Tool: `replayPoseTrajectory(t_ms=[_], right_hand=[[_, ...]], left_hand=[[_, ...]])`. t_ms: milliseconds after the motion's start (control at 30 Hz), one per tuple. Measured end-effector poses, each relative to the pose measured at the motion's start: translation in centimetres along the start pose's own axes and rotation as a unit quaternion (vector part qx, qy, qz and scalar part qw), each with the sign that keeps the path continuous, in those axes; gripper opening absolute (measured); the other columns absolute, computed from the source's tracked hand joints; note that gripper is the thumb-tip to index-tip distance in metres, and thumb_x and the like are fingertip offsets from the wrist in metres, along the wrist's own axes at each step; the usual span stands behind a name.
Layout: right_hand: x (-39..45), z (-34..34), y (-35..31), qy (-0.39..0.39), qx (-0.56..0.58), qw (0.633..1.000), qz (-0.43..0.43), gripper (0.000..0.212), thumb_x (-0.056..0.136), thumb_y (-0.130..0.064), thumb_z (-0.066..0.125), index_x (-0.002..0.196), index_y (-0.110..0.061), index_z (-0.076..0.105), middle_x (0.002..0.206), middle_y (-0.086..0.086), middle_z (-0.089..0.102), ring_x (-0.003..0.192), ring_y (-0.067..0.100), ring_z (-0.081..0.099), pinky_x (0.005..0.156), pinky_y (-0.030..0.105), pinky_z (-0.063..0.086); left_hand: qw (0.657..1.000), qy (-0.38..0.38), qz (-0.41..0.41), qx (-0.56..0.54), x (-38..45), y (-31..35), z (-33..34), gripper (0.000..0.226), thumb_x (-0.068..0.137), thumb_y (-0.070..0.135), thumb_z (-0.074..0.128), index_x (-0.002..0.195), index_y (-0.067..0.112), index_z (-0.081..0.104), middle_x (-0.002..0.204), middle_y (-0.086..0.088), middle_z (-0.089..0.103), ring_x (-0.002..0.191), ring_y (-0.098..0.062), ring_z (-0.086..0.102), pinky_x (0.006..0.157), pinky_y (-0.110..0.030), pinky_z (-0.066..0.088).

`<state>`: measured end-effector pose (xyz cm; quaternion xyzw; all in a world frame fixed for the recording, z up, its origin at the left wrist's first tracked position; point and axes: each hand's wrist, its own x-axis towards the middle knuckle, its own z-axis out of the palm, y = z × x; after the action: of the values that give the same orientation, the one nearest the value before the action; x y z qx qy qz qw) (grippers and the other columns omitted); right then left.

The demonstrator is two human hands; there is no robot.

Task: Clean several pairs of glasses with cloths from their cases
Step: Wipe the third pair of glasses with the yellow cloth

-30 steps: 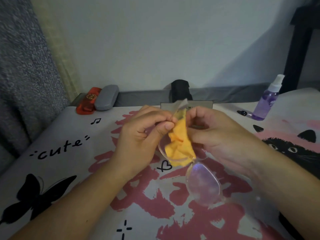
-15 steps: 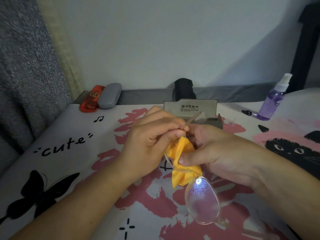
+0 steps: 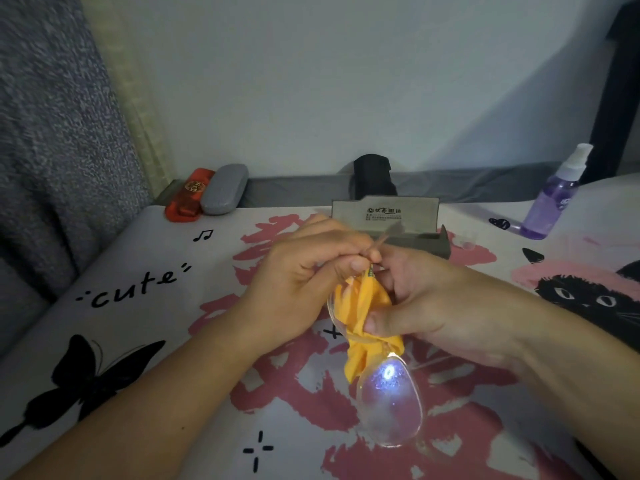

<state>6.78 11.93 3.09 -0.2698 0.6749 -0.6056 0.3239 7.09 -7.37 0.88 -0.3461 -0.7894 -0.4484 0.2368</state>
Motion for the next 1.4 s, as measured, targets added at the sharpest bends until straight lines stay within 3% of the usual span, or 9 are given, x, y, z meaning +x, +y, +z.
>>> replayPoseTrajectory(t_ms=[133, 333, 533, 633, 767, 867, 1100, 1267, 1400], right_hand=[[0.5, 1.3, 0.5, 0.040, -0.006, 0.999, -0.008, 0.037, 0.079, 0.016, 0.065, 0.088, -0.020, 0.061, 0.070, -0.004, 0.058, 0.067, 0.009, 0.056, 0.065, 0.029, 0.046], [1.2, 2.4, 1.3, 0.114, 0.073, 0.990, -0.043, 0.038, 0.081, 0.017, 0.063, 0.099, -0.017, 0.062, 0.079, 0.008, 0.053, 0.076, 0.022, 0.053, 0.068, 0.037, 0.049], [1.4, 1.8, 1.5, 0.210, 0.124, 0.969, -0.044, 0.055, 0.084, 0.011, 0.071, 0.126, -0.023, 0.062, 0.088, 0.009, 0.074, 0.084, 0.024, 0.074, 0.073, 0.037, 0.057], [1.7, 0.7, 1.6, 0.266, 0.146, 0.951, -0.059, 0.051, 0.081, 0.005, 0.076, 0.121, -0.025, 0.065, 0.093, 0.008, 0.077, 0.090, 0.025, 0.076, 0.079, 0.039, 0.055], [1.5, 0.4, 1.1, 0.269, 0.131, 0.950, -0.087, 0.031, 0.085, 0.004, 0.072, 0.086, -0.027, 0.076, 0.081, 0.006, 0.076, 0.077, 0.020, 0.074, 0.069, 0.037, 0.057], [1.4, -1.2, 0.7, 0.312, 0.147, 0.936, -0.070, 0.014, 0.090, 0.003, 0.068, 0.097, -0.008, 0.074, 0.085, 0.013, 0.077, 0.073, 0.025, 0.074, 0.066, 0.039, 0.059], [0.6, -5.9, 0.4, 0.454, 0.172, 0.871, -0.069, 0.019, 0.099, -0.013, 0.063, 0.117, -0.006, 0.067, 0.107, 0.009, 0.077, 0.095, 0.020, 0.076, 0.090, 0.042, 0.058], [1.0, -2.9, 0.1, 0.446, -0.004, 0.895, -0.015, 0.022, 0.098, -0.040, 0.063, 0.095, -0.020, 0.073, 0.092, -0.001, 0.077, 0.094, 0.015, 0.071, 0.084, 0.033, 0.049], [0.7, -1.9, -1.0, 0.442, -0.128, 0.885, -0.064, 0.028, 0.093, -0.028, 0.071, 0.117, -0.033, 0.057, 0.095, -0.008, 0.068, 0.079, 0.004, 0.066, 0.056, 0.018, 0.048]], left_hand=[[0.999, -0.049, -0.013, -0.012, 0.0, -0.1, 0.1, 0.013, 0.097, 0.012, 0.059, 0.100, 0.016, 0.070, 0.097, 0.012, 0.069, 0.091, -0.009, 0.062, 0.085, -0.029, 0.046], [0.997, -0.043, -0.053, -0.033, 0.1, -0.4, 0.2, 0.014, 0.099, 0.016, 0.056, 0.101, 0.019, 0.070, 0.098, 0.016, 0.068, 0.093, -0.015, 0.063, 0.086, -0.031, 0.048], [0.995, -0.005, -0.082, -0.058, 0.3, -0.2, 0.8, 0.015, 0.101, 0.019, 0.056, 0.103, 0.023, 0.070, 0.098, 0.016, 0.068, 0.093, -0.016, 0.064, 0.086, -0.032, 0.049], [0.997, 0.019, -0.071, -0.037, 0.2, 0.1, 1.1, 0.015, 0.101, 0.019, 0.056, 0.103, 0.020, 0.071, 0.098, 0.010, 0.068, 0.092, -0.017, 0.063, 0.083, -0.031, 0.049], [0.997, 0.067, -0.038, 0.012, 0.1, 0.5, 1.1, 0.015, 0.101, 0.020, 0.055, 0.103, 0.017, 0.070, 0.096, 0.006, 0.066, 0.093, -0.020, 0.059, 0.083, -0.032, 0.047], [0.992, 0.114, -0.035, 0.037, 0.1, 0.7, 0.3, 0.014, 0.101, 0.019, 0.052, 0.100, 0.023, 0.066, 0.098, 0.014, 0.063, 0.095, -0.014, 0.060, 0.084, -0.026, 0.046], [0.942, 0.288, -0.168, 0.049, 0.6, -0.8, -2.4, 0.021, 0.104, 0.015, 0.053, 0.096, 0.034, 0.057, 0.086, 0.024, 0.061, 0.082, 0.000, 0.058, 0.077, -0.016, 0.047], [0.920, 0.313, -0.236, -0.004, 0.6, -0.8, -1.7, 0.014, 0.099, 0.016, 0.061, 0.089, 0.025, 0.061, 0.082, 0.011, 0.064, 0.078, -0.005, 0.061, 0.076, -0.020, 0.051], [0.929, 0.284, -0.237, -0.013, 0.6, -0.9, -1.8, 0.011, 0.100, 0.015, 0.060, 0.089, 0.018, 0.061, 0.080, 0.000, 0.064, 0.075, -0.011, 0.061, 0.075, -0.024, 0.054]])
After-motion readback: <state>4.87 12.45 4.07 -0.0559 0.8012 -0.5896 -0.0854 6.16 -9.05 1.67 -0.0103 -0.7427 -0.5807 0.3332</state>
